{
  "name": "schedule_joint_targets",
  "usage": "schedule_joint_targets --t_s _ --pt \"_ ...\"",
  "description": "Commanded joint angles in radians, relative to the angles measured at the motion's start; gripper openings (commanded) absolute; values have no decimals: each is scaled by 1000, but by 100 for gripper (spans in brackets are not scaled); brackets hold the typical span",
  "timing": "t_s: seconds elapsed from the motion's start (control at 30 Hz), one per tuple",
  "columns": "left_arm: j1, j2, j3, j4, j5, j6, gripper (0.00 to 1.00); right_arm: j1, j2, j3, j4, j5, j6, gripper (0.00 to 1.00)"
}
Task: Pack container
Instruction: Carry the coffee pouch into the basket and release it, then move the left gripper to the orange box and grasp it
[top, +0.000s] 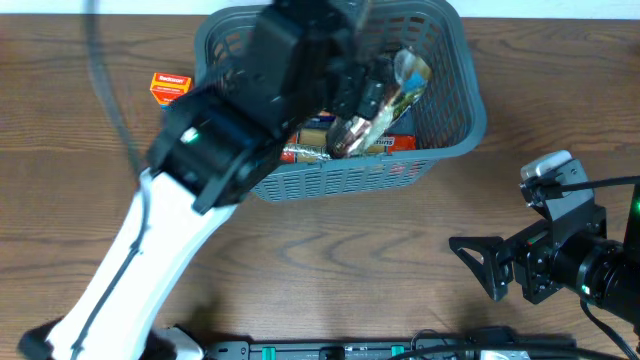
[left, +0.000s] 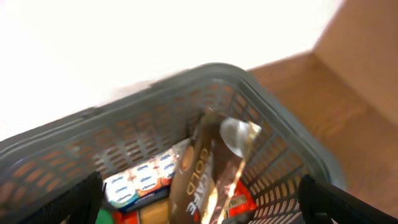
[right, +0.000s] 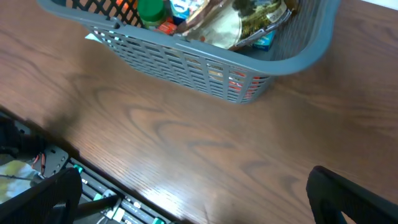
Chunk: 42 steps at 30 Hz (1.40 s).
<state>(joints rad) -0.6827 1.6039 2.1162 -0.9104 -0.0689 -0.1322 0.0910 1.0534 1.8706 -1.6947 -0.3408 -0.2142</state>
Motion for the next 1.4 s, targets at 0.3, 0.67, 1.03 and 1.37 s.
schedule_joint_targets --t_s 0.3,0.67,1.03,1.37 --pt "71 -198 30 -236 -606 -251 99 9 0 3 -3 -3 12 99" --pt "369 -313 30 -365 -592 -209 98 9 0 3 -3 -3 12 99" --pt "561 -161 12 -390 -397 -114 98 9 0 3 -3 -3 12 99" --pt "779 3 11 -289 -3 -72 98 9 0 3 -3 -3 11 99"
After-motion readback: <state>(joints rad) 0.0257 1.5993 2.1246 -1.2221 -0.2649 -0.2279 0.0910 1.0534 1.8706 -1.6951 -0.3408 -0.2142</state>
